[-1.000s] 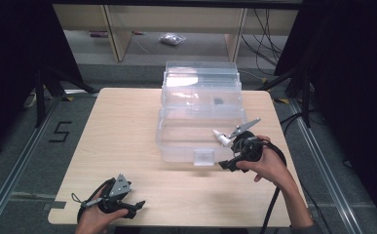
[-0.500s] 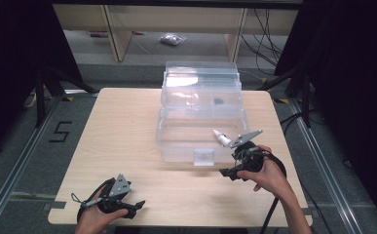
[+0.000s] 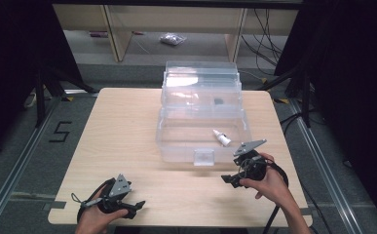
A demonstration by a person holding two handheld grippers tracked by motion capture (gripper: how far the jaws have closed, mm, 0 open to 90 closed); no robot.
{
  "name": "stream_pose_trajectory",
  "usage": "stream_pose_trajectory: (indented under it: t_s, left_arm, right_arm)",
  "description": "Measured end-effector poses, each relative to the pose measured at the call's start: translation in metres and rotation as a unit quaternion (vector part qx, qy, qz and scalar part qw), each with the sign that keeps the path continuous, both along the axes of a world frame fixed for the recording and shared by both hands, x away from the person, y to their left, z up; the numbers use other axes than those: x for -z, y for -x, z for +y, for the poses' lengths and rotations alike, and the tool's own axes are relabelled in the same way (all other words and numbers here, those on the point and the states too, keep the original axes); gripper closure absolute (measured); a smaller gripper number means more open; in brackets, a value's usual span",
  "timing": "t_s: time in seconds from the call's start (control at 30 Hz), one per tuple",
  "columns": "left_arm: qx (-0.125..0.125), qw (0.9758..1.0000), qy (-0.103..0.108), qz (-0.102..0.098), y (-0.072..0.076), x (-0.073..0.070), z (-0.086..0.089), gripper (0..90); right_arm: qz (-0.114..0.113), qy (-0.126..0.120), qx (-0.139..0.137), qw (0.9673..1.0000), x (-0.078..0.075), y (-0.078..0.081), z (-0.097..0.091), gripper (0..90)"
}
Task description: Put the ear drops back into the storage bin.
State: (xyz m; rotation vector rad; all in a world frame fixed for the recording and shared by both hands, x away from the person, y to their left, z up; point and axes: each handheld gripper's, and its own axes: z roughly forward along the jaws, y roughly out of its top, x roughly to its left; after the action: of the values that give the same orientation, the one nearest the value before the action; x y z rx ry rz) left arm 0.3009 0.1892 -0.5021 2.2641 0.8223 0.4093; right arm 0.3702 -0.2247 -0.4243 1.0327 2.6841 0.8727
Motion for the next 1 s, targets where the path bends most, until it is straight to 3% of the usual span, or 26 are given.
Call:
stream_pose_trajectory:
  t_s: [0.07,0.1,0.13,0.2,0.23,0.27,0.3,0.43,0.5,0.57,0.6,0.63,0.7,0.73,0.77,0.8,0.83,0.9,0.93,1.0]
  left_arm:
    - [0.002,1.0,-0.003,0.0,0.0,0.0,0.0,17.5]
    - [0.0,1.0,-0.001,0.0,0.0,0.0,0.0,17.5]
    - [0.001,1.0,-0.001,0.0,0.0,0.0,0.0,17.5]
    - [0.001,1.0,-0.001,0.0,0.0,0.0,0.0,17.5]
    - [0.001,1.0,-0.001,0.0,0.0,0.0,0.0,17.5]
    - [0.001,1.0,-0.001,-0.001,0.0,0.0,0.0,17.5]
    - [0.001,1.0,-0.001,-0.001,0.0,0.0,0.0,17.5]
    - [0.001,1.0,-0.001,-0.001,0.0,-0.001,0.0,17.5]
    - [0.001,1.0,-0.001,-0.001,0.0,0.0,0.0,17.5]
    - [0.001,1.0,-0.001,-0.001,0.0,0.0,0.0,17.5]
    - [0.001,1.0,-0.001,-0.001,0.0,0.0,0.0,17.5]
    - [0.0,1.0,-0.001,-0.001,0.0,0.0,0.0,17.5]
    - [0.0,1.0,-0.001,-0.001,0.0,0.0,0.0,17.5]
    - [0.0,1.0,-0.001,-0.001,0.0,0.0,0.0,17.5]
    - [0.0,1.0,-0.001,-0.001,0.0,0.0,0.0,17.5]
    - [0.001,1.0,-0.001,-0.001,0.0,0.0,0.0,17.5]
    - [0.001,1.0,-0.001,-0.001,0.0,0.0,0.0,17.5]
    - [0.0,1.0,-0.001,-0.001,0.0,0.0,0.0,17.5]
    - [0.001,1.0,-0.001,-0.001,0.0,0.0,0.0,17.5]
    - [0.001,1.0,-0.001,-0.001,0.0,0.0,0.0,17.5]
  right_arm:
    - [-0.001,-0.002,0.013,0.9999,0.002,0.003,0.001,22.1]
    - [-0.007,-0.001,-0.001,1.0,0.002,0.003,0.0,21.8]
    - [0.003,-0.005,0.013,0.9999,0.003,0.005,0.002,21.8]
    - [-0.006,-0.008,0.007,0.9999,0.005,0.007,0.002,21.4]
    - [-0.018,-0.004,-0.009,0.9998,0.007,0.006,0.0,20.9]
    - [-0.001,-0.005,-0.001,1.0,0.007,0.008,0.001,20.2]
    - [-0.012,-0.009,-0.002,0.9999,0.009,0.009,0.001,20.3]
    - [-0.013,-0.005,-0.008,0.9999,0.014,0.013,0.001,20.3]
    - [-0.03,-0.008,-0.015,0.9994,0.018,0.014,0.001,20.2]
    - [-0.017,-0.007,-0.008,0.9998,0.02,0.017,0.002,20.2]
    - [-0.026,-0.006,-0.012,0.9996,0.022,0.017,0.002,20.0]
    - [-0.011,-0.004,-0.012,0.9999,0.022,0.018,0.002,19.8]
    - [-0.024,-0.001,-0.019,0.9995,0.027,0.019,0.002,19.6]
    - [-0.009,-0.002,-0.019,0.9998,0.027,0.021,0.003,19.6]
    - [-0.023,0.002,-0.031,0.9993,0.03,0.019,0.002,19.6]
    - [-0.016,-0.003,-0.015,0.9998,0.031,0.023,0.004,19.5]
    - [-0.022,0.0,-0.021,0.9995,0.032,0.022,0.002,19.3]
    - [0.001,0.0,-0.014,0.9999,0.031,0.026,0.003,19.2]
    - [-0.021,0.005,-0.031,0.9993,0.034,0.023,0.002,19.0]
    - [-0.021,0.01,-0.027,0.9994,0.036,0.025,0.001,18.8]
